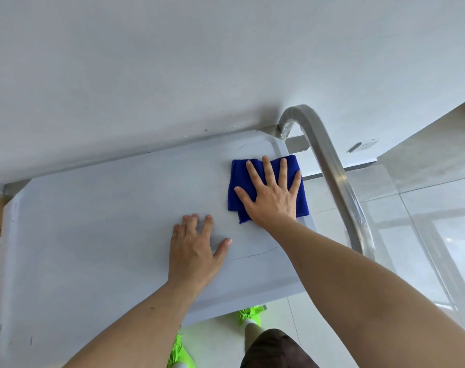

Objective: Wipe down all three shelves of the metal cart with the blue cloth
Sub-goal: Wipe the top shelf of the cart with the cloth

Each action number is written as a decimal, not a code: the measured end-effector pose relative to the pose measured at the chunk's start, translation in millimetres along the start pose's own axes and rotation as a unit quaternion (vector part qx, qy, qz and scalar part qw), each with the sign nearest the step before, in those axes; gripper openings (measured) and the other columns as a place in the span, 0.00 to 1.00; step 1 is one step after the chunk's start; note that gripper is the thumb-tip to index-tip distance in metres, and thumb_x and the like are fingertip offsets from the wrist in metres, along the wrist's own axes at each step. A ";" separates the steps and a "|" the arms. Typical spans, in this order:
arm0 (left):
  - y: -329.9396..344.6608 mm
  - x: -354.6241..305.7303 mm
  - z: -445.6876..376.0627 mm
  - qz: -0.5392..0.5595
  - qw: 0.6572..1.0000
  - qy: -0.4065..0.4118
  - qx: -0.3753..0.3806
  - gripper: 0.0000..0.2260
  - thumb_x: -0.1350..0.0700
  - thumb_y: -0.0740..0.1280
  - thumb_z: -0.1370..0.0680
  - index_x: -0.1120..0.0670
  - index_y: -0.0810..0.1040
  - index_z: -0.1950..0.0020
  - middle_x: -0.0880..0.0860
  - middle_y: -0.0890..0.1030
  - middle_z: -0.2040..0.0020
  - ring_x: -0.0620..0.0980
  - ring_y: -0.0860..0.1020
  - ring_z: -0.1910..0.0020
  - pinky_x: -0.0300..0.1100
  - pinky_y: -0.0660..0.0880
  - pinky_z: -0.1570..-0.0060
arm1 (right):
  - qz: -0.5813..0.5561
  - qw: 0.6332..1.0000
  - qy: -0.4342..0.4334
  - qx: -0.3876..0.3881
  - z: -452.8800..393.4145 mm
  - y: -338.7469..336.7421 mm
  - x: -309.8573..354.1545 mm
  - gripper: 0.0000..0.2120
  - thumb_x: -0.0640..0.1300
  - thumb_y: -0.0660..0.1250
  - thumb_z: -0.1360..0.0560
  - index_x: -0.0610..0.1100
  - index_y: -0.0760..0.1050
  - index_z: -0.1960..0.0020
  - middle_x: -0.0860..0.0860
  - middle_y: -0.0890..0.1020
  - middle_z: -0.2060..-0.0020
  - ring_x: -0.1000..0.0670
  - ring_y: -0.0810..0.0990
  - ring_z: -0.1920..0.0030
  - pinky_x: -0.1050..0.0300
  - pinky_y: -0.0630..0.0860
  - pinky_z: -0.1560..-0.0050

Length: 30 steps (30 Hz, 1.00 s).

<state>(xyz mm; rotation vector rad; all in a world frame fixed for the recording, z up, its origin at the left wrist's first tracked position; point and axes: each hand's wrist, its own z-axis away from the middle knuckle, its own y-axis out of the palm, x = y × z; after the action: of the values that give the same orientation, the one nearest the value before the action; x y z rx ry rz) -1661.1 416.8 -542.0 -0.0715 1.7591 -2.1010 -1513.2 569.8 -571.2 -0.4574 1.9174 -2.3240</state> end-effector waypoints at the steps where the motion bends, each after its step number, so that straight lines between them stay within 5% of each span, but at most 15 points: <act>1: 0.7 2.4 0.2 0.006 1.000 0.003 0.008 0.31 0.36 0.60 0.24 0.53 0.68 0.27 0.61 0.68 0.29 0.62 0.63 0.29 0.57 0.64 0.31 | 0.001 1.000 0.005 0.000 4.8 1.4 1.9 0.36 0.75 0.37 0.24 0.62 0.43 0.20 0.53 0.48 0.18 0.40 0.36 0.21 0.30 0.33 0.27; 8: 3.0 25.0 2.0 0.085 0.994 0.034 0.067 0.29 0.38 0.49 0.20 0.47 0.53 0.21 0.53 0.53 0.21 0.51 0.46 0.22 0.47 0.47 0.24 | 0.008 1.000 0.027 0.009 29.1 13.8 29.6 0.36 0.76 0.37 0.25 0.64 0.40 0.21 0.53 0.45 0.18 0.40 0.36 0.21 0.32 0.30 0.28; 14: -19.1 61.4 12.4 0.110 0.992 0.041 0.047 0.28 0.40 0.54 0.21 0.49 0.61 0.23 0.53 0.63 0.23 0.52 0.55 0.23 0.48 0.54 0.25 | 0.015 0.999 0.028 0.035 41.2 24.7 78.2 0.36 0.77 0.34 0.27 0.65 0.34 0.22 0.53 0.40 0.19 0.38 0.34 0.21 0.31 0.28 0.29; 30: -38.7 260.1 147.0 0.037 0.989 -0.143 -0.003 0.27 0.38 0.55 0.21 0.51 0.65 0.26 0.55 0.68 0.26 0.56 0.63 0.27 0.51 0.61 0.29 | 0.035 0.989 -0.130 0.064 76.5 69.7 321.2 0.37 0.75 0.34 0.26 0.62 0.37 0.21 0.50 0.41 0.19 0.36 0.34 0.22 0.28 0.29 0.30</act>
<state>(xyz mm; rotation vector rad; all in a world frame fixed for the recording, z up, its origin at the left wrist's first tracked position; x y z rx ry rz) -1868.1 198.3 -529.5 -0.2903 1.5713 -1.9240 -1804.7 399.7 -572.0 -0.6346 1.6300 -2.2004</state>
